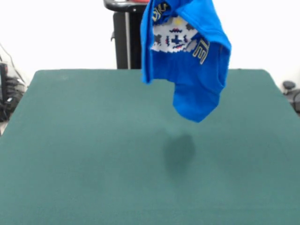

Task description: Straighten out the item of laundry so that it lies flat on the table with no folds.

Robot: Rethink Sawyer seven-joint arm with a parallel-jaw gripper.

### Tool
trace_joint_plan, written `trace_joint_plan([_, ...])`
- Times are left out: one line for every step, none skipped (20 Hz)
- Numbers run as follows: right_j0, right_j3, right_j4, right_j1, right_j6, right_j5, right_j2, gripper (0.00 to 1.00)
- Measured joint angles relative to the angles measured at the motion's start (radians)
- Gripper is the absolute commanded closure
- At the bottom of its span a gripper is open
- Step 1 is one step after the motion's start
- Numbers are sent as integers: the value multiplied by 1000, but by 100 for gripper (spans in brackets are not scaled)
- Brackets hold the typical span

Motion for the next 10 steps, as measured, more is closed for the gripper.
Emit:
trace_joint_plan([-1,0,-2,-1,0,0,3,100])
trace_joint_plan([-1,0,-7,-1,0,0,5,100])
trace_joint_plan([-2,0,-12,-1,0,0,7,100])
trace_joint_plan([-2,0,-15,-1,0,0,7,100])
trace_joint_plan([-2,0,-18,-1,0,0,8,100])
trace_joint_plan([-2,0,-24,-1,0,0,9,100])
trace_joint_plan([-2,0,-31,-1,0,0,10,100])
trace_joint_plan([-2,0,-47,-1,0,0,12,0])
trace_joint_plan([-2,0,-49,-1,0,0,12,0])
trace_joint_plan([-2,0,-52,-1,0,0,13,0])
